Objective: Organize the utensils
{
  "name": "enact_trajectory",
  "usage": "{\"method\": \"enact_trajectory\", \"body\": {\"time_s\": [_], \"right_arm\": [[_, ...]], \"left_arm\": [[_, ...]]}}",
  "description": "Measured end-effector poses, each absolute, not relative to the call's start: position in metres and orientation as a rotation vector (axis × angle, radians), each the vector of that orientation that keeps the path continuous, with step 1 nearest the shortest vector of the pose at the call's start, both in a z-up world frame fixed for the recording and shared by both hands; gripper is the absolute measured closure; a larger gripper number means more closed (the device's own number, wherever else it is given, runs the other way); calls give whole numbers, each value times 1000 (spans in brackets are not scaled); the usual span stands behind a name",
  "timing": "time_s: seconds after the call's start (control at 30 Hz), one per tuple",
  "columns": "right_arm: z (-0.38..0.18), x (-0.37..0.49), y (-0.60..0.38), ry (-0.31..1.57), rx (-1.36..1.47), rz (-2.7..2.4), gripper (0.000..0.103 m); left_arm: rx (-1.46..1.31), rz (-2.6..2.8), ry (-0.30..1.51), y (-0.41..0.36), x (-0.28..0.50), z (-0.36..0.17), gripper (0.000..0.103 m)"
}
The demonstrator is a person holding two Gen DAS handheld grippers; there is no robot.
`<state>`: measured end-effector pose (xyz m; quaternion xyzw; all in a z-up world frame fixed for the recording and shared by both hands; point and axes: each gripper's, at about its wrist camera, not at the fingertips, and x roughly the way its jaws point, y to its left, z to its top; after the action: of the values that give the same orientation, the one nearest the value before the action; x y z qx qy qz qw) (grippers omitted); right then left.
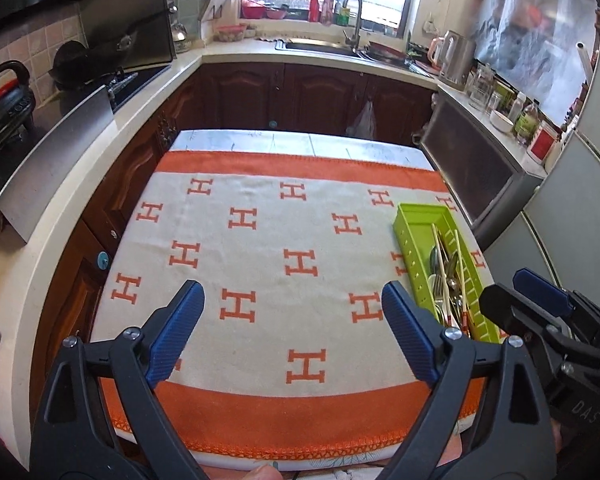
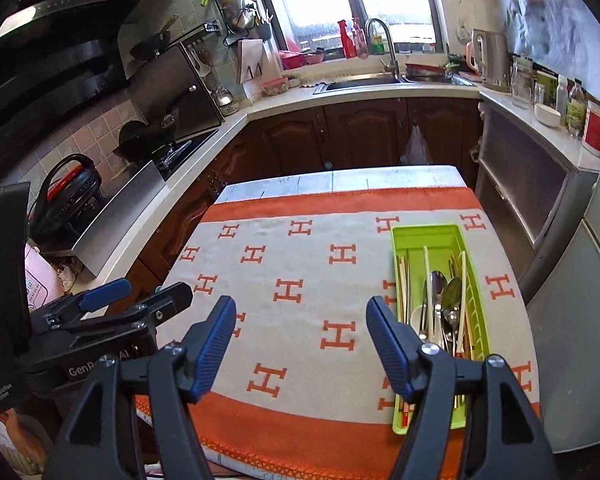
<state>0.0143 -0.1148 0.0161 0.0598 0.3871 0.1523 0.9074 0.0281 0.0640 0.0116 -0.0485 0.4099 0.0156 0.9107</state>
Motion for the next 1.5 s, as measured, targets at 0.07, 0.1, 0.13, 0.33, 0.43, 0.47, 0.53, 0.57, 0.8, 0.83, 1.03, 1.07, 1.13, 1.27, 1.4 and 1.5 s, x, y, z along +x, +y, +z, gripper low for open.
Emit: {"method": "enact_trajectory", "body": {"time_s": [0.07,0.1,0.13,0.33,0.43,0.47,0.53,0.57,0.8,0.83,1.03,1.07,1.13,1.27,1.4,1.5], "right_arm": [[15,15,-113,800,117,315,34],[14,16,-113,802,119,315,34],[12,18,-113,808,122,315,34],[5,23,-112,827,138,322,34],[2,25,-111,838,137,324,34],[1,26,-111,840,139,325,34],[-1,27,-111,846,144,323,34],[-2,27,-111,849,146,322,34],[-5,28,-112,862,155,319,34],[-5,28,-111,862,155,320,34],[-9,29,-110,875,160,323,34],[-9,28,-110,875,161,324,34],[-9,28,-110,876,162,324,34],[-9,28,-110,877,161,324,34],[-10,27,-109,877,164,323,34],[-10,27,-109,876,163,325,34]], "left_arm": [[-98,53,837,66,27,15,14],[-100,57,836,66,27,15,14],[-104,60,837,67,27,15,14],[-92,77,867,67,33,6,14],[-90,78,876,66,37,2,14],[-86,79,877,64,39,0,14],[-76,79,883,61,41,-3,14],[-73,77,886,60,41,-4,14],[-64,71,896,57,43,-8,14],[-63,71,897,57,43,-8,14],[-61,72,903,56,43,-11,14],[-61,71,904,56,43,-12,14],[-59,69,905,56,42,-13,14],[-56,67,907,56,42,-13,14],[-51,64,913,57,41,-14,14],[-50,62,916,57,39,-15,14]]}}
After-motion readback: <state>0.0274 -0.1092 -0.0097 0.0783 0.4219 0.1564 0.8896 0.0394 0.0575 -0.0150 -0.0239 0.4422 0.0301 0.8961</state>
